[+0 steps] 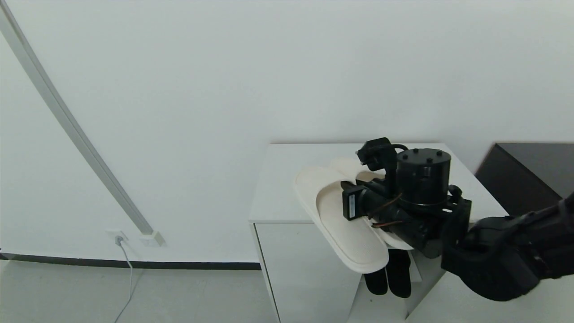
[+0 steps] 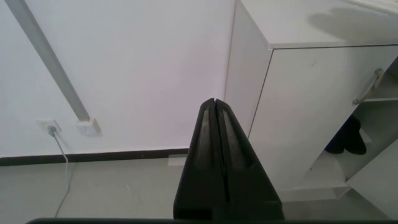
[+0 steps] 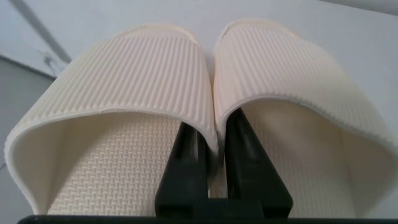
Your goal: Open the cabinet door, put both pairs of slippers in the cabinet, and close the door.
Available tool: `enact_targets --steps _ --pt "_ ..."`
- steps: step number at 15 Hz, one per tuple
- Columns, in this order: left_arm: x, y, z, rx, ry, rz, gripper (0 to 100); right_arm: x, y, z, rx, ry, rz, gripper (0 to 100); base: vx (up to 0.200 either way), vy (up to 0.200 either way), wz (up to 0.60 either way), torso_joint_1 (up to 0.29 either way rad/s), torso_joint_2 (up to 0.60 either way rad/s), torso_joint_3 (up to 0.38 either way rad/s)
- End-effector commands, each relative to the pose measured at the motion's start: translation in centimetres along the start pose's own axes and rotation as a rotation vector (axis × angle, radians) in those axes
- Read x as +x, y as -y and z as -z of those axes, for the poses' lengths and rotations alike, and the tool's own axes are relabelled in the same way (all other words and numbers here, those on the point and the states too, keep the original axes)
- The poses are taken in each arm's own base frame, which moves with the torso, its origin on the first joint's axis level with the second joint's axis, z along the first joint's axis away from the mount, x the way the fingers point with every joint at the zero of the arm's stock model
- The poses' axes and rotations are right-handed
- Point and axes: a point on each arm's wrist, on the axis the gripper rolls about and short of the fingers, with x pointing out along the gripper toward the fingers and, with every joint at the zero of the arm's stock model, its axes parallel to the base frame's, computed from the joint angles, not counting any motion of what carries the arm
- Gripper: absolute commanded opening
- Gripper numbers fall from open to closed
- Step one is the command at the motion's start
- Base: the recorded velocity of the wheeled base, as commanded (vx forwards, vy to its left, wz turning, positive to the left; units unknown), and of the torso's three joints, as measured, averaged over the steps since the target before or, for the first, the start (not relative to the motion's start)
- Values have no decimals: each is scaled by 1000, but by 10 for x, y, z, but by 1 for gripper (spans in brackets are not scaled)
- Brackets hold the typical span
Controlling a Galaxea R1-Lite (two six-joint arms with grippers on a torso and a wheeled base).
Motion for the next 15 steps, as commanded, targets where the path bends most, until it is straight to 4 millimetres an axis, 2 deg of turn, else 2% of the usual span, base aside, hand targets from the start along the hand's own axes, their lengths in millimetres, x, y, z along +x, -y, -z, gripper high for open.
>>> enact_targets --steps 1,2,4,12,15 --pt "0 0 0 1 -1 0 0 -39 1 -10 0 23 -79 0 0 0 0 0 0 0" --pt "0 0 0 1 0 0 0 -57 0 -8 -5 13 -154 0 0 0 0 0 0 0" --pt "0 0 0 1 0 0 0 -74 -6 1 -19 -15 -204 0 0 0 0 0 0 0" --pt "0 0 0 1 0 0 0 -73 -11 7 -30 -36 -215 0 0 0 0 0 0 0" --pt "0 0 0 -1 0 0 0 -72 -12 9 -32 -44 -215 0 -200 0 0 9 2 1"
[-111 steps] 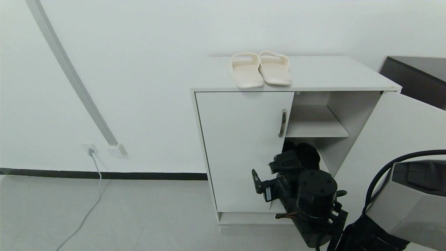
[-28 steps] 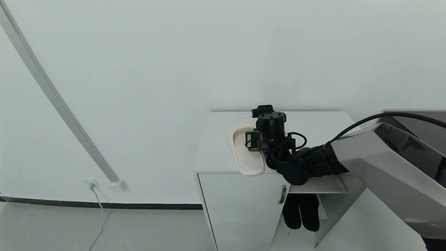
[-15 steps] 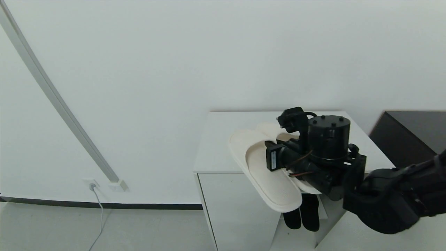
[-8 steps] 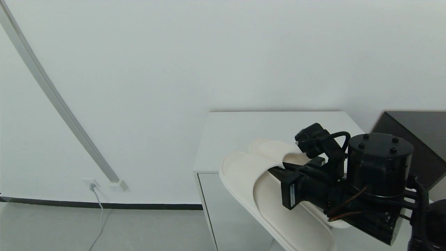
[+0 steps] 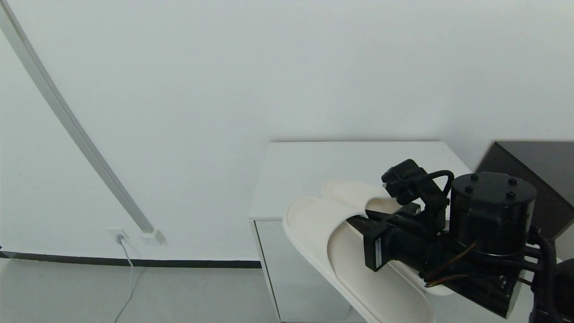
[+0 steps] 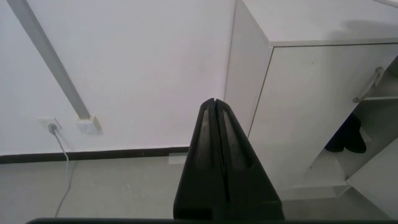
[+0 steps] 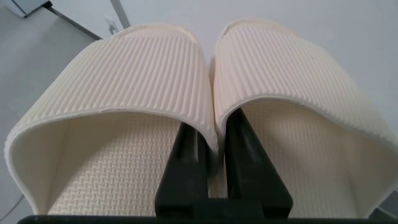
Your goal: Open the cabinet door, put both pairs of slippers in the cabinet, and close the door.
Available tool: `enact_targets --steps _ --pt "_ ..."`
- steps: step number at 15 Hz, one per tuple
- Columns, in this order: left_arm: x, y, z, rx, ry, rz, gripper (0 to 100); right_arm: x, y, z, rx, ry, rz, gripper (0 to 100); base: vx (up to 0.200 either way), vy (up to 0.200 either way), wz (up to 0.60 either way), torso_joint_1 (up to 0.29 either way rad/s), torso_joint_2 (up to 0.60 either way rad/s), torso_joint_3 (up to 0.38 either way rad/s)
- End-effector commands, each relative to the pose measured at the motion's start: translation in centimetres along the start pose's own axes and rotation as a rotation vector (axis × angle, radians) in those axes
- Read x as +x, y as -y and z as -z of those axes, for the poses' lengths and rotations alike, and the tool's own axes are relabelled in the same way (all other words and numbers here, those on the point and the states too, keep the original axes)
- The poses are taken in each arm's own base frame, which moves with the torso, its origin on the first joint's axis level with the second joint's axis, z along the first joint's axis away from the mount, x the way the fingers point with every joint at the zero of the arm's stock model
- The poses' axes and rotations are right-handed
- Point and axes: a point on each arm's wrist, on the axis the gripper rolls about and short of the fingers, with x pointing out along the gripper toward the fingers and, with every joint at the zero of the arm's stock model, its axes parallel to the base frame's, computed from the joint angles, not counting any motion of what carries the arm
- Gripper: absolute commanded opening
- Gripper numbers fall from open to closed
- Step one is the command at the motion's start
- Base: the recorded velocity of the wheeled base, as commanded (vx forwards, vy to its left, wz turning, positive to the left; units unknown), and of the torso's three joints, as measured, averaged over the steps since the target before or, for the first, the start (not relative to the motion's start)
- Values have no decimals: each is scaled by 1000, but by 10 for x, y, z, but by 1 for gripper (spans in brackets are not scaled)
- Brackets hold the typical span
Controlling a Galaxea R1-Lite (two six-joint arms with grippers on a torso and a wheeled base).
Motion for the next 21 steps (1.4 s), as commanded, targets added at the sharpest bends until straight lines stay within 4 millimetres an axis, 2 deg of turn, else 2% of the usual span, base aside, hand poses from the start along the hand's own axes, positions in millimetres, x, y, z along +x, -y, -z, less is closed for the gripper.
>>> enact_targets --steps 1,6,21 --pt "0 0 0 0 0 0 0 1 -1 2 -2 -7 -3 0 -200 0 0 12 2 -2" --pt "0 0 0 0 0 0 0 3 -1 4 -3 -13 -1 0 -200 0 0 -2 0 1" --pt "0 0 0 0 0 0 0 0 -5 6 -5 -20 -13 0 0 0 0 0 0 0"
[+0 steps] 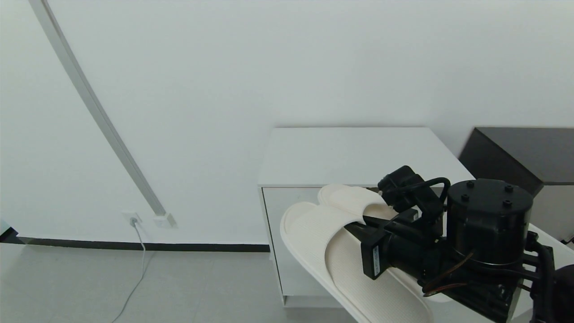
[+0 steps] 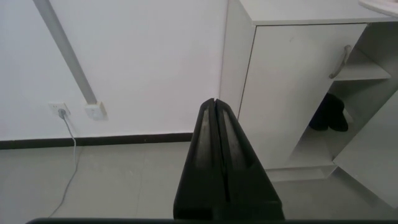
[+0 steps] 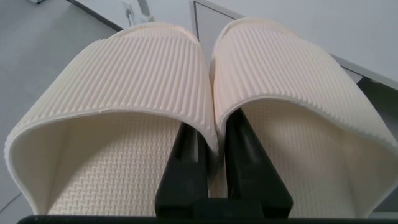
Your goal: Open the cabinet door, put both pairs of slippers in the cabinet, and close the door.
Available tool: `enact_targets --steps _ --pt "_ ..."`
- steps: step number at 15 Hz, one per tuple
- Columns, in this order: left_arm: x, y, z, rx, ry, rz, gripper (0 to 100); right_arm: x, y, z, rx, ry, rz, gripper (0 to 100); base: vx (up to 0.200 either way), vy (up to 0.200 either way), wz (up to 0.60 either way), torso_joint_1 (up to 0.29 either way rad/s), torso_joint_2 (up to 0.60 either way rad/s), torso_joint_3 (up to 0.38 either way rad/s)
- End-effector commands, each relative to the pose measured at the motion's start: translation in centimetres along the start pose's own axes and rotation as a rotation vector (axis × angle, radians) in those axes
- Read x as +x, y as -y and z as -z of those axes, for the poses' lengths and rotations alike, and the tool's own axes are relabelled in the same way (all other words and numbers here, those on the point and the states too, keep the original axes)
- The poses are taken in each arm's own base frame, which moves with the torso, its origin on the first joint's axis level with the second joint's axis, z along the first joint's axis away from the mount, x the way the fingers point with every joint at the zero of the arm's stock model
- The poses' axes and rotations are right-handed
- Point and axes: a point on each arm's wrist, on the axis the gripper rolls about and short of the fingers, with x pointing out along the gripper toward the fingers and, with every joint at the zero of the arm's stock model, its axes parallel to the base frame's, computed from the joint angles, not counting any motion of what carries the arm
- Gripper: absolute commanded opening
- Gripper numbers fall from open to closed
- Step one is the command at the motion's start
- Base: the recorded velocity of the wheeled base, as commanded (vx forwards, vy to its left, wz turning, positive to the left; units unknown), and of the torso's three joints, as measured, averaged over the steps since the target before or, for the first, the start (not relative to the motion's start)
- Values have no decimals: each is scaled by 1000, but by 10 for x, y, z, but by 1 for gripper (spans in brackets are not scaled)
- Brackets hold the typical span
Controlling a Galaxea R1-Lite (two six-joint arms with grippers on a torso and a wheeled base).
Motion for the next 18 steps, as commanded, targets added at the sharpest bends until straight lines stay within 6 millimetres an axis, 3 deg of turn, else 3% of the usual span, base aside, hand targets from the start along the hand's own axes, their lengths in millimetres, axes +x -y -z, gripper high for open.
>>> enact_targets --steps 1,5,18 --pt "0 0 0 0 0 1 0 1 0 1 -1 -5 0 0 0 0 0 0 0 0" --pt "0 0 0 0 0 1 0 1 0 1 -1 -5 0 0 0 0 0 0 0 0" --pt "0 0 0 2 0 1 0 3 -1 5 -1 -17 -1 0 0 -200 0 2 2 3"
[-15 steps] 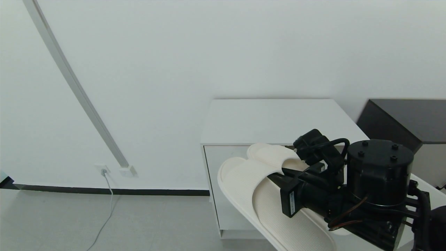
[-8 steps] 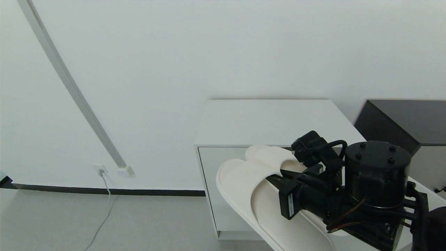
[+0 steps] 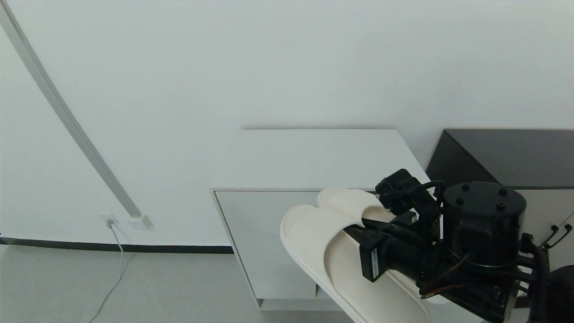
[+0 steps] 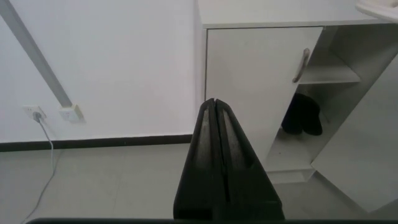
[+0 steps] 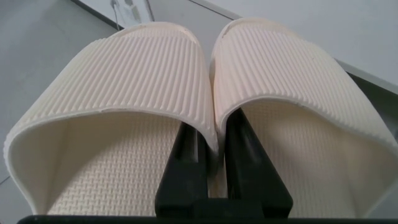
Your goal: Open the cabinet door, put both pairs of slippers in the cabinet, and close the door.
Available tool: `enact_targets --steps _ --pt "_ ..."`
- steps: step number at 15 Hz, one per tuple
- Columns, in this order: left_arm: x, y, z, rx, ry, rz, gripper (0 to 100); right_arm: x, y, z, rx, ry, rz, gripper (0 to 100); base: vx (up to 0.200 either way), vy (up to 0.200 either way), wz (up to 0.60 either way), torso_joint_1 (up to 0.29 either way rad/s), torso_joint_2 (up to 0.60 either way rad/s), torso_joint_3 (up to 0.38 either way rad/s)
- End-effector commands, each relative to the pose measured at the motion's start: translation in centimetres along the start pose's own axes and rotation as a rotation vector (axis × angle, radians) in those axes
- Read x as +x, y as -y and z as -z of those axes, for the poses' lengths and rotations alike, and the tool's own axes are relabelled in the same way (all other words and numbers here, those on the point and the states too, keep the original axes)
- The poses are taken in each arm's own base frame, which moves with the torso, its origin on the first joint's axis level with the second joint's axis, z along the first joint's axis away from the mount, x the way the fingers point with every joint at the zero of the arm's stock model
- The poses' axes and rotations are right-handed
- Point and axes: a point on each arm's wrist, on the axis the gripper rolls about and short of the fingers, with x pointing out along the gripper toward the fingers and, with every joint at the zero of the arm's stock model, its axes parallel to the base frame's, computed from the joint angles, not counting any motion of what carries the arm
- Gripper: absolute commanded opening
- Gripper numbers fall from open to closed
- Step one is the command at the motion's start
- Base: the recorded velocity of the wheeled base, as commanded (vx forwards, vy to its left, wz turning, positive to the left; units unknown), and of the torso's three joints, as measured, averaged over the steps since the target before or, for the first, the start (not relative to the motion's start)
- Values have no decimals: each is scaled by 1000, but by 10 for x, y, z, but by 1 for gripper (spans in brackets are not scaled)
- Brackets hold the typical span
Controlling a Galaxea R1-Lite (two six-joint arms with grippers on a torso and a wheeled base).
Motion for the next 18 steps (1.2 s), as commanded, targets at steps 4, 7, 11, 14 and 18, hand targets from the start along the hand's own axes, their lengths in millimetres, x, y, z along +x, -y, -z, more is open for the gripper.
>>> enact_targets --steps 4,7,11,14,18 --pt "0 0 0 -2 -2 0 0 1 0 1 3 -3 1 0 0 -150 0 2 1 2" --pt "0 0 0 -2 0 0 0 1 0 1 3 -3 -2 0 0 0 0 0 0 0" --pt "0 0 0 -2 0 0 0 1 4 1 6 -2 9 0 0 0 0 0 0 0" --pt "0 0 0 -3 -2 0 0 2 8 0 11 9 25 0 0 0 0 0 0 0" --pt "0 0 0 -2 0 0 0 2 10 -1 14 18 27 0 0 0 0 0 0 0"
